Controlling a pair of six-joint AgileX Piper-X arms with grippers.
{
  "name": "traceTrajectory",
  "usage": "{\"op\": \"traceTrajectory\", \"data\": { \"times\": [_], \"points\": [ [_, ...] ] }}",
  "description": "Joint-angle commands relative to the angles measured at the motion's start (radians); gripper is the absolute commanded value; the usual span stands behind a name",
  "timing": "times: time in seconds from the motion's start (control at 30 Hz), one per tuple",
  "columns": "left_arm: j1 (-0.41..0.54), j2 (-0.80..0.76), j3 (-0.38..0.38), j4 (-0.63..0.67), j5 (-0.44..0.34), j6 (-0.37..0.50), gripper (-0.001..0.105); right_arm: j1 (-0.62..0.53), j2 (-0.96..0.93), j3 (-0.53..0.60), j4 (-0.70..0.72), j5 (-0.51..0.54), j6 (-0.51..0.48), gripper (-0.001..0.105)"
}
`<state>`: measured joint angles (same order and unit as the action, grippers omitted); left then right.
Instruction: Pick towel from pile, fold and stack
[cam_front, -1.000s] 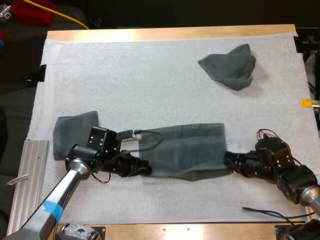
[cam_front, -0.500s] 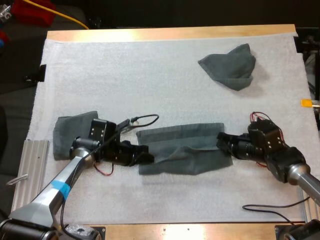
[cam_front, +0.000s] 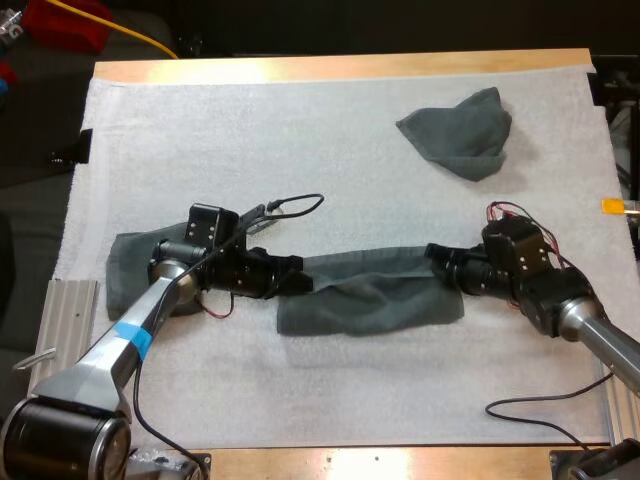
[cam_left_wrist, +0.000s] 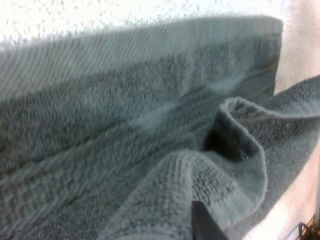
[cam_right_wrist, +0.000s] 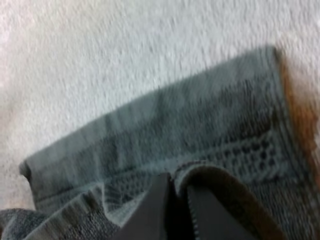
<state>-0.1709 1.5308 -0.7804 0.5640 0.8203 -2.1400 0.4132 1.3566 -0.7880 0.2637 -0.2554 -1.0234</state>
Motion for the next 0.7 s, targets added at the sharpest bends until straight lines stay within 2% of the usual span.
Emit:
{"op": "traceTrajectory", "data": {
  "times": [0.0, 0.23, 0.67],
  "points": [
    [0.007, -0.002, -0.008, -0.008, -0.01, -0.003, 0.0, -0.012, 0.001, -0.007, 0.0, 0.013, -0.015, 0.001],
    [0.042, -0.002, -0.008, -0.008, -0.066, -0.003, 0.0, -0.058, 0.003, -0.007, 0.001, 0.011, -0.02, 0.001],
    [0.042, -0.002, -0.008, 0.007, -0.089, -0.004, 0.0, -0.062, 0.063, -0.008, -0.03, -0.059, -0.018, 0.001]
  ]
}}
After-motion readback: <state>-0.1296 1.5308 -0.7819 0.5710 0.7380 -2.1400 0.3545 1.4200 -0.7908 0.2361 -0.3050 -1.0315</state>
